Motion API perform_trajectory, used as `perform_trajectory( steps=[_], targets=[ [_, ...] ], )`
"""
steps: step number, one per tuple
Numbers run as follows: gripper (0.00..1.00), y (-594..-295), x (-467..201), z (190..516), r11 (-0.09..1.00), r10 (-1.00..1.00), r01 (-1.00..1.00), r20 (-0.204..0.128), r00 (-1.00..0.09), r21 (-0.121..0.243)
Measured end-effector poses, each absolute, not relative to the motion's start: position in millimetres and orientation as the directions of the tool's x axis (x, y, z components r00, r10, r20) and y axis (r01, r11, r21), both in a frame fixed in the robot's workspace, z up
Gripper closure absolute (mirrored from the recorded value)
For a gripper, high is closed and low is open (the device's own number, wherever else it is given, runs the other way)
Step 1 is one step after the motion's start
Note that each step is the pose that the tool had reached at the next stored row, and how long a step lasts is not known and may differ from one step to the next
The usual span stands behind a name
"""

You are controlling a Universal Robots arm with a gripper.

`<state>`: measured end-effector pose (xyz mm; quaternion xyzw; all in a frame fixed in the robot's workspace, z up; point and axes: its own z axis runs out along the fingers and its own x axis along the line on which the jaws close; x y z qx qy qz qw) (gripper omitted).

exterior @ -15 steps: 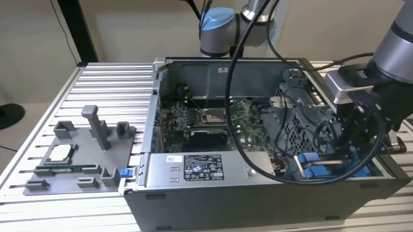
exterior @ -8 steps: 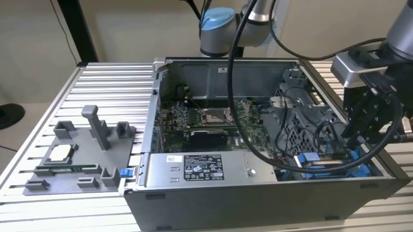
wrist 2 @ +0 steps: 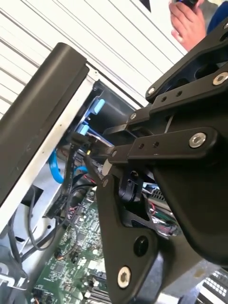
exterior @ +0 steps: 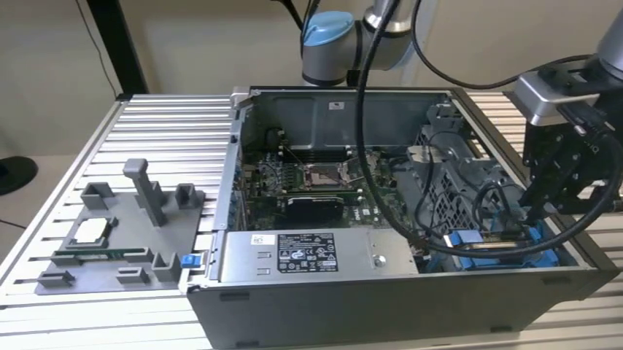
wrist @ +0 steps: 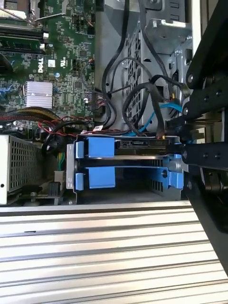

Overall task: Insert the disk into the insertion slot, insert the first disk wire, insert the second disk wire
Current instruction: 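Insert the first disk wire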

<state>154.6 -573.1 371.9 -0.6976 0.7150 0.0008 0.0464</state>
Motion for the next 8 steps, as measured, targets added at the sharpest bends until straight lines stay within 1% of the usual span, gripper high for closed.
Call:
perform_trajectory(
  steps=[6, 8],
  targets=[
    [0.00, -573.1, 173.9, 371.9, 0.027, -0.997, -1.000, -0.066, -0.027, 0.000],
    [0.00, -573.1, 180.5, 371.9, 0.027, -0.997, -1.000, -0.066, -0.028, 0.015]
  ],
)
